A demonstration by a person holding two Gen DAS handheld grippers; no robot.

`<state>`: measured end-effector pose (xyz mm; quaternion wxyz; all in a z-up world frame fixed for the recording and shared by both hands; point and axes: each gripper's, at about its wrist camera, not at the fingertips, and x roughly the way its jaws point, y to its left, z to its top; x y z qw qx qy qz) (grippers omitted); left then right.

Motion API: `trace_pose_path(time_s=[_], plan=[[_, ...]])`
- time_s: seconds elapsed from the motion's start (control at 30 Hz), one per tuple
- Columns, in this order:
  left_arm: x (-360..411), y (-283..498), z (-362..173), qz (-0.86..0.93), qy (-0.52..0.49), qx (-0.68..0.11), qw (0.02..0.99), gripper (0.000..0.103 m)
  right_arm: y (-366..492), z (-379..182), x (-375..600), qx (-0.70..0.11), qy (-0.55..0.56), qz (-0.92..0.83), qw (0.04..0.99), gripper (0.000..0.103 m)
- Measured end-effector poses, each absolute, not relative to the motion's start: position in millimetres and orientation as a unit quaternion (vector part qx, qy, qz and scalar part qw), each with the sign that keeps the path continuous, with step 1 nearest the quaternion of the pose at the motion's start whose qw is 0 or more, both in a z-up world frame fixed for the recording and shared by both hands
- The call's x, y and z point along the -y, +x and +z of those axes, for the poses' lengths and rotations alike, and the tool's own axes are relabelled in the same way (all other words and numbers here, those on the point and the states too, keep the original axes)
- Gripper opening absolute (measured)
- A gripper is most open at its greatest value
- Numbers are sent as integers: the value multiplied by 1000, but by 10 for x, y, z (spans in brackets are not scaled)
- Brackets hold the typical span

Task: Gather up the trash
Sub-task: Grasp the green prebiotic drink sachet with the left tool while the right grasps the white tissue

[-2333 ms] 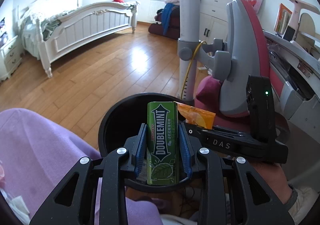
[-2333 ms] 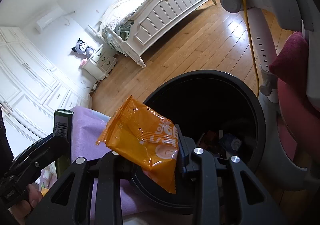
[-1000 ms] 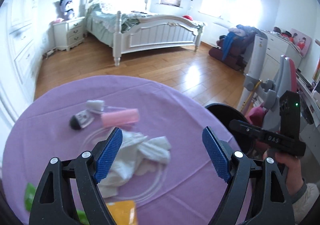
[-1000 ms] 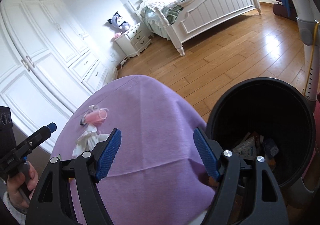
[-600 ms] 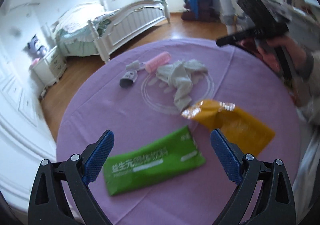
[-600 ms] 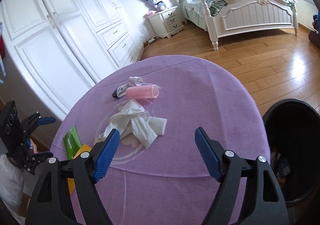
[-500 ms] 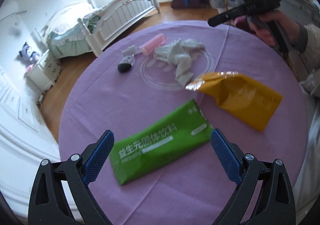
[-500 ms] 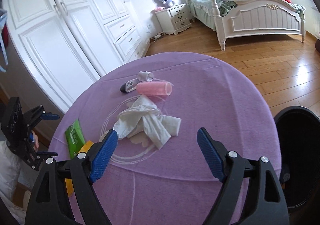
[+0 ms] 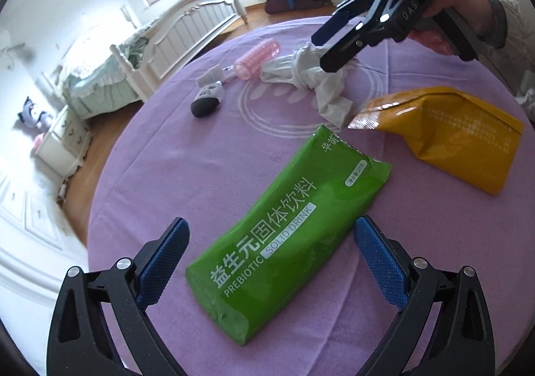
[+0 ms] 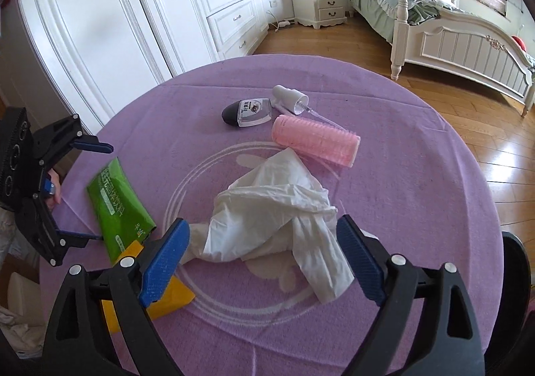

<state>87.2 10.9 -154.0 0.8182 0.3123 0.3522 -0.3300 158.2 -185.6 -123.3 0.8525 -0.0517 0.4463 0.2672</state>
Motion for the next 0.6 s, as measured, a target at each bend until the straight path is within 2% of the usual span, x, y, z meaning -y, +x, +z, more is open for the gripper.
trace_pose_path(time_s=[0.03,0.13,0.17,0.23,0.3,0.4,0.5,0.53,0.6], plan=[[-93,912,-1541,-323,309,-357,821,98,1624,-1251,1833,-448,-56,262,853,89],[-104,1014,-1533,-320,267,-387,822,87,1717,-1322,1766,-461,-60,248,850,88],[-118,1058,-1534,-319,245,-399,824,81,1731,-1347,1744,-464,-61,245,849,82],[-122,1123,-1534,-307,224,-412,828,77,1713,-1349,1705,-455,-78,237,854,73],[-103,1159,-1529,-298,215,-417,832,70,1704,-1345,1669,-452,-90,233,856,54],[-47,1202,-1524,-283,192,-422,840,61,1689,-1350,1685,-452,-91,232,857,35],[-25,1221,-1474,-282,153,-422,848,53,1663,-1346,1739,-453,-77,238,856,22],[-39,1228,-1465,-281,134,-424,850,51,1643,-1340,1762,-453,-70,242,855,20],[-52,1231,-1443,-267,116,-424,858,33,1580,-1308,1825,-446,-54,250,857,19]])
